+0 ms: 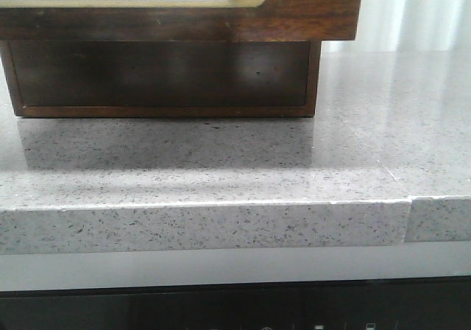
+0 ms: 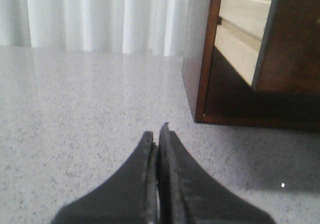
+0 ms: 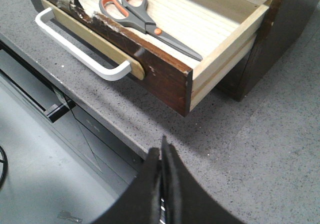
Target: Put scissors in drawer with both arms
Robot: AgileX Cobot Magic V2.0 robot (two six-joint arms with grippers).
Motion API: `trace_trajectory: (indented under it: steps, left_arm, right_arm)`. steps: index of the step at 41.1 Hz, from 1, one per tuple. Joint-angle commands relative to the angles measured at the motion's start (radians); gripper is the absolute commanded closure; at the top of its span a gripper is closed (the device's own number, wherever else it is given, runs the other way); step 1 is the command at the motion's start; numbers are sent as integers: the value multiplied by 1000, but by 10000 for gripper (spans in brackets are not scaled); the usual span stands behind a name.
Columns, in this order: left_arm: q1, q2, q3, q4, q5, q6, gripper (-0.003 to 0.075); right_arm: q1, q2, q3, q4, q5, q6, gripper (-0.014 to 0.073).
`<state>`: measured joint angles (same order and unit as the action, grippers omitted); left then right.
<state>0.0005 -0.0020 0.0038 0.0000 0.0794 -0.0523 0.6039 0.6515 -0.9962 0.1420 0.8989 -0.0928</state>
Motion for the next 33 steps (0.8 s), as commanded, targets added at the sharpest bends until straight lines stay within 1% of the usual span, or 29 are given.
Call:
trace_trajectory:
  steps: [1,3,5,26,28,31,33]
  left_arm:
    - [-6,-22,12,-8,-126,-10,741]
    - [-10,-22,25,-10,-128,-10,741]
    - [-12,-22,25,-10,-100,-10,741]
    - [-10,-20,25,-8,-103,-5,740]
    - [-10,-20,25,-29,-103,23,740]
    - [-12,-20,25,-84,-103,116,740]
    - [-12,-20,25,-104,-103,147,741]
  right_arm:
    - [-4,-2,-23,-4,-69,-5,662]
    - [-4,-2,-23,-4,-70,-5,662]
    - [-4,-2,-23,-4,-70,-5,662]
    - [-4,-2,-23,-4,-70,-5,662]
    - [-4,-2,-23,-4,-70,-5,662]
    - [-4,-2,-23,-4,-70,-5,662]
    - [-4,-2,-23,-4,-70,-5,662]
